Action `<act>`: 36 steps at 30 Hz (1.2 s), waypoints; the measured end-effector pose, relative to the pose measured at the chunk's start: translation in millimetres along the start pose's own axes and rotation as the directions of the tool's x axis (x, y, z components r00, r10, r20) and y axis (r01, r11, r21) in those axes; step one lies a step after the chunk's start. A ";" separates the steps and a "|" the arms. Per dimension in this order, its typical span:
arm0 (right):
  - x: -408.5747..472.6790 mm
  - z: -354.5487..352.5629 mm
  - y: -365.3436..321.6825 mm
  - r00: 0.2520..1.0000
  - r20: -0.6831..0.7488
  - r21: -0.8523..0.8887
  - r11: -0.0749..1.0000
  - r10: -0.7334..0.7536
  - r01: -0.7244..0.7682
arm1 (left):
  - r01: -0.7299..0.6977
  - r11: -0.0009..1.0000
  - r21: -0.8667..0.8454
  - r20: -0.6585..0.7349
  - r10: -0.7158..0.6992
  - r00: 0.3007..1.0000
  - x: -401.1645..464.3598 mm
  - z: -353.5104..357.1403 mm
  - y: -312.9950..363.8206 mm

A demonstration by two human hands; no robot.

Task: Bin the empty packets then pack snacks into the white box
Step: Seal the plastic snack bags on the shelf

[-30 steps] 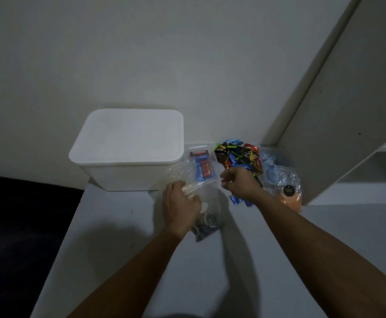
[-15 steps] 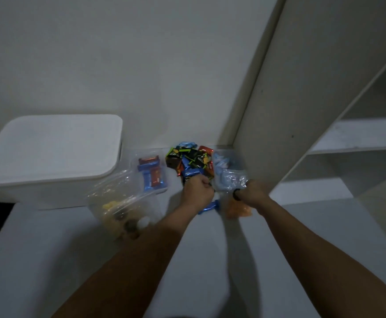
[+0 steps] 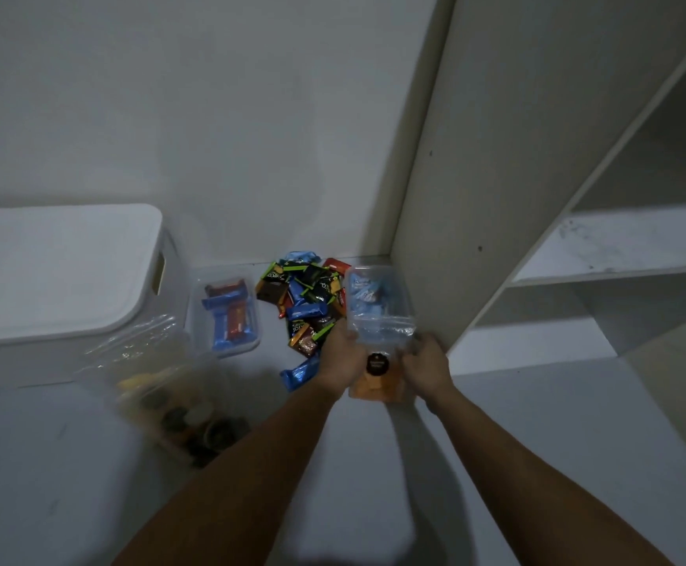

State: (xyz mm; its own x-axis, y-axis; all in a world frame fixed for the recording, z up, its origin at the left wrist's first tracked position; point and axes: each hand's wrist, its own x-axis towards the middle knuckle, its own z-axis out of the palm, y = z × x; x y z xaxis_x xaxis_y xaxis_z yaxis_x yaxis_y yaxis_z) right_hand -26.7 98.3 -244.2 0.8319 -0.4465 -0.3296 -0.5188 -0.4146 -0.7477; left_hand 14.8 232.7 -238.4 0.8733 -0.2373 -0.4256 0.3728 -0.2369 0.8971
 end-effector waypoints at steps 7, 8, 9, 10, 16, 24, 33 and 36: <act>-5.4 3.7 -13.7 0.977 0.026 0.052 0.976 -0.212 0.211 | -0.278 0.924 0.264 -0.258 0.345 0.902 -20.5 -16.3 -5.9; -7.2 5.6 -18.2 0.969 0.040 0.064 0.968 -0.244 0.241 | -0.316 0.909 0.272 -0.285 0.390 0.875 -25.7 -20.6 -6.6; -9.8 7.2 -23.6 0.959 0.047 0.074 0.958 -0.281 0.277 | -0.344 0.898 0.276 -0.303 0.421 0.855 -28.7 -24.7 -8.1; -11.3 10.0 -28.2 0.946 0.057 0.078 0.946 -0.318 0.314 | -0.366 0.887 0.282 -0.308 0.445 0.841 -29.4 -28.6 -10.4; -12.7 16.9 -52.3 0.898 0.066 0.125 0.896 -0.435 0.425 | -0.420 0.893 0.165 -0.424 0.448 0.787 -40.7 -50.9 2.5; -18.1 -1.6 -88.1 0.860 0.027 0.282 0.830 -0.509 0.482 | -0.382 0.923 0.050 -0.447 0.362 0.818 -46.8 -88.5 29.0; -38.2 -21.6 -110.3 0.879 0.047 0.409 0.812 -0.475 0.417 | -0.437 0.899 0.005 -0.416 0.400 0.817 -56.8 -93.0 50.5; -40.8 -26.0 -112.4 0.877 0.086 0.395 0.824 -0.473 0.406 | -0.437 0.899 0.022 -0.425 0.404 0.810 -57.4 -92.5 54.7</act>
State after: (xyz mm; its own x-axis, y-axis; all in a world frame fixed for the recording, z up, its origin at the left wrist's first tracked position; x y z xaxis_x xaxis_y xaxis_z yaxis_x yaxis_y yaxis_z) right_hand -7.4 142.5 -131.8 0.9917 -0.1274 0.0148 -0.0123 -0.2095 -0.9777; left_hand 14.1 320.4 -154.0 0.9914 0.1123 0.0677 -0.0528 -0.1304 0.9901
